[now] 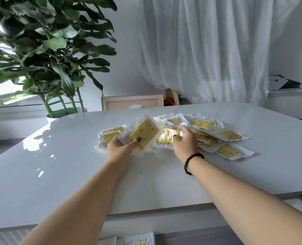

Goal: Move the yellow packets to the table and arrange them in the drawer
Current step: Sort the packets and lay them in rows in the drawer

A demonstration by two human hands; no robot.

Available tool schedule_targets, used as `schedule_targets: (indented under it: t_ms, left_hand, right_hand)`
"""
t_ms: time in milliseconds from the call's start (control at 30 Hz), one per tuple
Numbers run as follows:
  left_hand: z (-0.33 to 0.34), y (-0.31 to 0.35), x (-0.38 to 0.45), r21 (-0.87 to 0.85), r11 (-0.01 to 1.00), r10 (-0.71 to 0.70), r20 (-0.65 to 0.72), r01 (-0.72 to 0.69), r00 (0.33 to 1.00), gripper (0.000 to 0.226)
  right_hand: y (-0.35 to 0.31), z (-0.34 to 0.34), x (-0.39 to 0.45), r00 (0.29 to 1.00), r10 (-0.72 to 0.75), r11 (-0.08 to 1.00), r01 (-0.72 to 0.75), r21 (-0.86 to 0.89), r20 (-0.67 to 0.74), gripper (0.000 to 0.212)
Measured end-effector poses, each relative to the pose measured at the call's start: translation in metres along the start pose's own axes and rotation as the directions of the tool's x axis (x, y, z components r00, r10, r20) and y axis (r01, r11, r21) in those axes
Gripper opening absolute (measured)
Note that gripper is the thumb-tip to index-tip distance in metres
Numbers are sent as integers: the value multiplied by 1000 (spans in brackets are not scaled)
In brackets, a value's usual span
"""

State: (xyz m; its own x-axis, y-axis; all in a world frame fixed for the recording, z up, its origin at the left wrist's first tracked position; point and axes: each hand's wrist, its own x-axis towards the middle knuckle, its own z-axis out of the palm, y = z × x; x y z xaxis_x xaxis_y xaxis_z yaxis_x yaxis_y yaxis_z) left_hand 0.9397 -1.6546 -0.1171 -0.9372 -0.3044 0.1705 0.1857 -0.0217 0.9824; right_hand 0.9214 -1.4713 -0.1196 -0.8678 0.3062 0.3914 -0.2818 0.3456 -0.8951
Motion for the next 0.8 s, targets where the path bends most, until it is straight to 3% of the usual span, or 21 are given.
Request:
schedule_targets:
  t_ms: [67,133,200,300,433,533,667,800]
  left_hand:
    - [1,2,-2,1,1000,26,26,-26,999,17]
    - [4,2,-5,113,991,67,62,-73,996,9]
    - [8,-1,-6,298,945,114,87,-135,990,10]
    - [12,-1,-6,433,890,99,120,-142,988,15]
    - [14,4,-8,470,869,100,137,-153,986,20]
    - [11,5,-11,331,918,202,78,-216,976,37]
    - [7,4,-11,204,968,134,88,-149,987,67]
    - [6,5,-8,314,943,45,199,-107,979,24]
  right_hand:
    - [2,-2,2,998,45,997,-47,57,35,42]
    - [0,-5,2,993,73,987,-85,137,91,52]
    - [-3,-6,1,988,87,972,-112,208,127,59]
    - [-9,-5,-2,976,83,957,-134,259,199,56]
    - [-10,-3,-9,947,61,998,-67,8,315,56]
    - [-10,0,-13,942,35,993,4,-115,333,48]
    - [-12,0,-18,929,-46,965,136,-224,367,50]
    - [-12,-1,-16,914,-50,945,174,-276,403,54]
